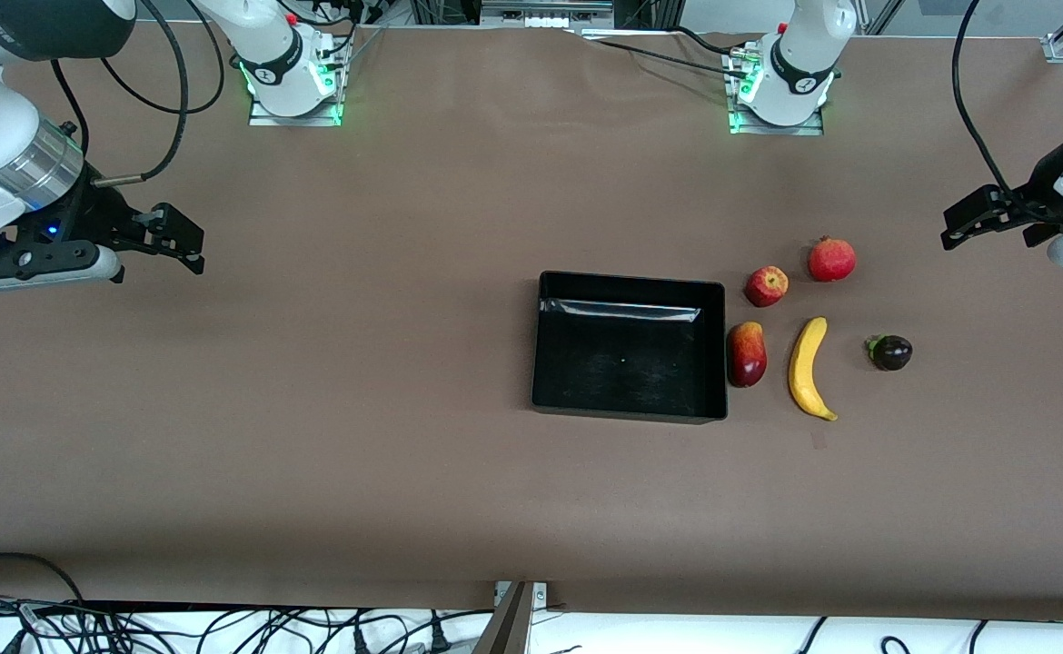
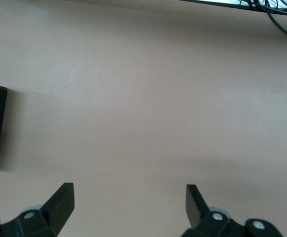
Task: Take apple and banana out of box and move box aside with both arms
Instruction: 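Reach the right gripper toward the rim of the black tray, then grasp the tray rim with the right gripper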
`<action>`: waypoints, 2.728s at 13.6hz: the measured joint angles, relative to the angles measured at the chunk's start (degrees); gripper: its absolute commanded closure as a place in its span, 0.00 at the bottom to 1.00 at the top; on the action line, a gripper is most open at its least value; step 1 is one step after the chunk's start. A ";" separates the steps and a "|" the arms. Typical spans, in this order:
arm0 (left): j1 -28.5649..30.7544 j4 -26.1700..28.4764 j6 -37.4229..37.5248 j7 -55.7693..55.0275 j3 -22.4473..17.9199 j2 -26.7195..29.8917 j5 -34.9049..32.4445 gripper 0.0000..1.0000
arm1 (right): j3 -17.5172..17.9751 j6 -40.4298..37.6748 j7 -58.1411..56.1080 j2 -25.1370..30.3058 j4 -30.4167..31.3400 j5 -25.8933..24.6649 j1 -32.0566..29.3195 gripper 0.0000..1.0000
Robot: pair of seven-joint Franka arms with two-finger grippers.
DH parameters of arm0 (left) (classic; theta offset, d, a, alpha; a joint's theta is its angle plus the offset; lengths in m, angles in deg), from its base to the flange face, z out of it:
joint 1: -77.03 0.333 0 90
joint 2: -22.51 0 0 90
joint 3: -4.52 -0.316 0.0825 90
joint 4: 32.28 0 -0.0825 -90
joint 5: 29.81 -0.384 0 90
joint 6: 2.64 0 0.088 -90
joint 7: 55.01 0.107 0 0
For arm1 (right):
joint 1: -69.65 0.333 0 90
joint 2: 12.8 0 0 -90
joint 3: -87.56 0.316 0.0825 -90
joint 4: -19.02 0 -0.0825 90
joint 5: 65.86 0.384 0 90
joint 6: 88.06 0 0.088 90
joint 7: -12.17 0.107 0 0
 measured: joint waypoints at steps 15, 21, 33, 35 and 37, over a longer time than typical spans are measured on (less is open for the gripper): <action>1.83 0.31 5.38 -0.02 -0.82 -2.18 -0.22 0.00 | 1.15 23.24 25.05 -23.94 0.18 10.49 20.84 0.00; 3.99 0.33 4.49 0.04 -0.86 -2.97 -0.25 0.00 | 0.65 29.46 42.41 -35.78 -7.70 6.54 30.27 0.08; 3.42 0.34 2.50 0.11 -0.10 -4.38 0.73 0.00 | -3.02 32.65 47.92 -41.18 -9.81 1.89 34.56 1.00; 3.27 0.35 1.98 0.11 0.02 -4.99 0.82 0.00 | -4.76 30.32 44.78 -40.23 -10.62 1.88 33.16 1.00; 3.26 0.35 1.76 0.11 0.04 -5.46 0.83 0.00 | -5.51 25.51 39.40 -37.66 -11.21 1.88 29.95 1.00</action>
